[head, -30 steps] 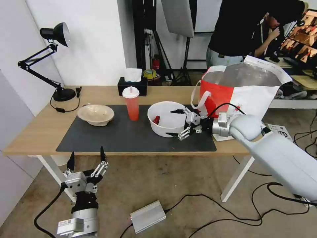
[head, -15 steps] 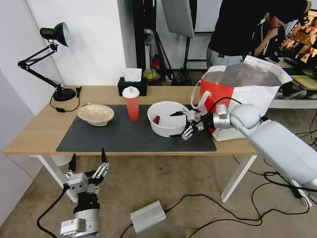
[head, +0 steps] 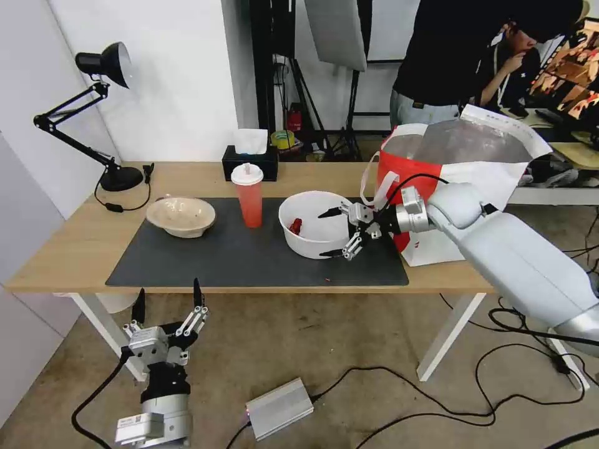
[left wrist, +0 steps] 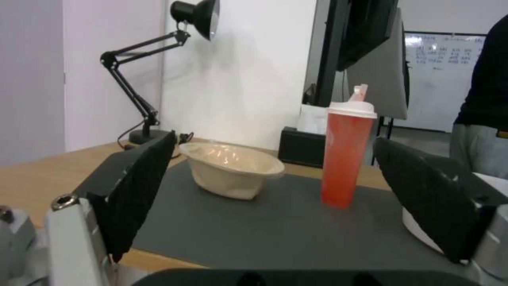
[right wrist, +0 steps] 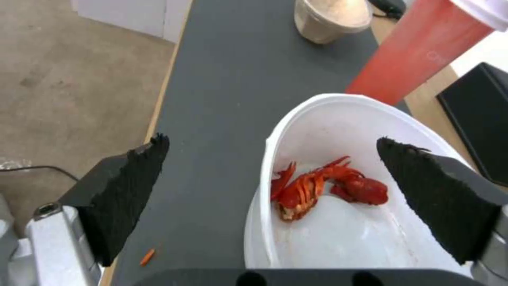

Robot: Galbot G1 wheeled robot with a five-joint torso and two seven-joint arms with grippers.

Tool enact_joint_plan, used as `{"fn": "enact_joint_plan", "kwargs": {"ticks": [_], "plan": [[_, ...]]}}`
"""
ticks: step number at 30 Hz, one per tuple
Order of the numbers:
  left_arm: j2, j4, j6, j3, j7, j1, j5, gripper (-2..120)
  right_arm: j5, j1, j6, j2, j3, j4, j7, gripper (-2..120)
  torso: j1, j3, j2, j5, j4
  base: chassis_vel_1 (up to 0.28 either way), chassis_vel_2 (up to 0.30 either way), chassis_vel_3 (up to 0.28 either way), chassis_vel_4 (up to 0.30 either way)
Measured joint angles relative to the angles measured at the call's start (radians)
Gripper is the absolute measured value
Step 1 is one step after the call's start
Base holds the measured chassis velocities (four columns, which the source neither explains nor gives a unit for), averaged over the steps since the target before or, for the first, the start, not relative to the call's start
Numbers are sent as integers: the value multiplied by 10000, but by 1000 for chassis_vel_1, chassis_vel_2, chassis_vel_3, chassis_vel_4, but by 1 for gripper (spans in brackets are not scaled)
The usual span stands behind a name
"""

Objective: Pick up the trash from the table and place it into the takeout bag.

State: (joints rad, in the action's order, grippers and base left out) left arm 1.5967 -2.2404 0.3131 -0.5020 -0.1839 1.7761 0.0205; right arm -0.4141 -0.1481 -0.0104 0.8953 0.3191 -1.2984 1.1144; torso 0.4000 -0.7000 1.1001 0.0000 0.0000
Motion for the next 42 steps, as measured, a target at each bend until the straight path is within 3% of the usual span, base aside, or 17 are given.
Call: {"fn": "enact_joint_plan", "kwargs": {"ticks": [15, 42], "plan": [[4, 216, 255, 88, -12, 51, -79, 100, -3, 896, 221, 339, 708, 1010, 788, 100, 0, 1, 0, 0, 0, 0, 0, 0, 0], [8, 421, 308, 283, -25, 0, -251, 100, 307, 311, 420, 757, 635, 1419, 1121, 100, 0, 0, -1, 0, 1, 0, 0, 0, 0]]}}
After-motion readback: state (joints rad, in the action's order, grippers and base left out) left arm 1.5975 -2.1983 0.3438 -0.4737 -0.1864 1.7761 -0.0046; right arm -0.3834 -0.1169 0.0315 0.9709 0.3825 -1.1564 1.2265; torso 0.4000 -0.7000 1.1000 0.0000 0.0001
